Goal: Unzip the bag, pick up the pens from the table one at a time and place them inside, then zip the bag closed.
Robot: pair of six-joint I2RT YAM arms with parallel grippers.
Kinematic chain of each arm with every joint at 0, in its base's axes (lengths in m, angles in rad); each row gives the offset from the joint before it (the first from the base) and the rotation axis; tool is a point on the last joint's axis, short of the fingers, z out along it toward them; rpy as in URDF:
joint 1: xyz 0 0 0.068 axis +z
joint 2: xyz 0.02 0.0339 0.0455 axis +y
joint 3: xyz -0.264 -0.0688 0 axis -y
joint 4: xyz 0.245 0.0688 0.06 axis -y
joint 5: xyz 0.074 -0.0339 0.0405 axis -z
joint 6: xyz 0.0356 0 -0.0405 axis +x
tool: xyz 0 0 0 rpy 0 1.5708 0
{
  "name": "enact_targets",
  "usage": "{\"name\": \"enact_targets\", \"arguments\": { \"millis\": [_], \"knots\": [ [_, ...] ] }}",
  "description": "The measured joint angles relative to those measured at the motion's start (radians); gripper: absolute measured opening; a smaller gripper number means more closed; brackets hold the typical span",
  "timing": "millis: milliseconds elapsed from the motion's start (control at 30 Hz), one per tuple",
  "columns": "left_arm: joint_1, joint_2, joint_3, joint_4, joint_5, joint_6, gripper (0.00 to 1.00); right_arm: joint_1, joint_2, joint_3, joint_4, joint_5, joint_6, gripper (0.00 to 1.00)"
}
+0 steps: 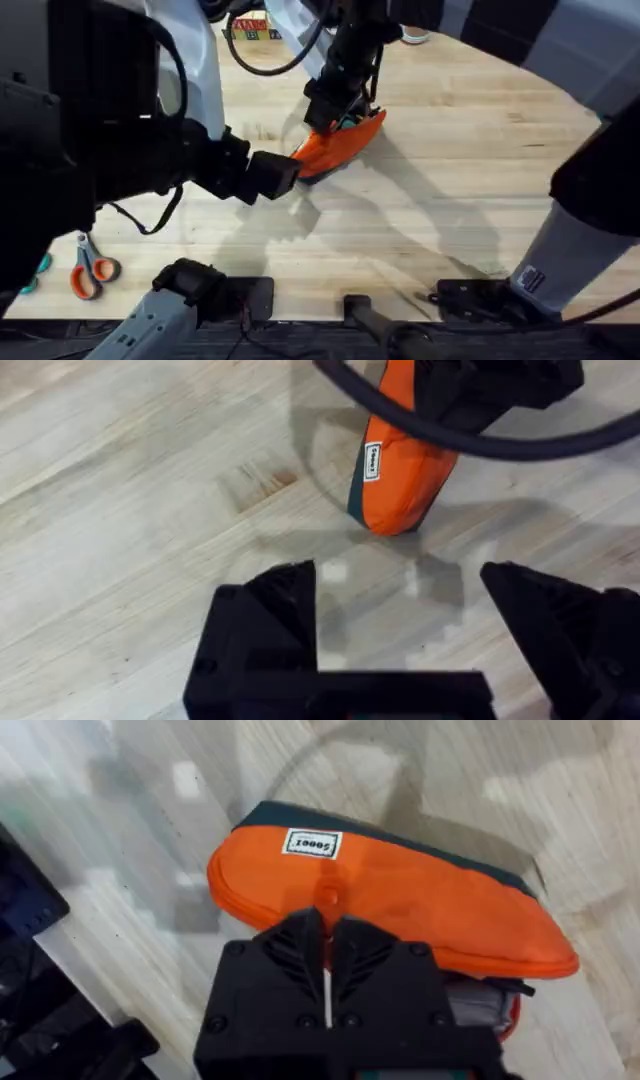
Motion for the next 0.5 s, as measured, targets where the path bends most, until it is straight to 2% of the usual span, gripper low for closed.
{"name": "enact_targets", "arguments": {
  "millis": [333,500],
  "knots": [
    [0.0,0.0,0.0,0.0,0.0,0.0,0.993,0.0,0.0,0.001,-0.003,0.0,0.0,0.03],
    [0.0,0.0,0.0,-0.001,0.0,0.0,0.994,0.0,0.0,0.04,-0.037,0.002,0.0,0.03]
  ]
}}
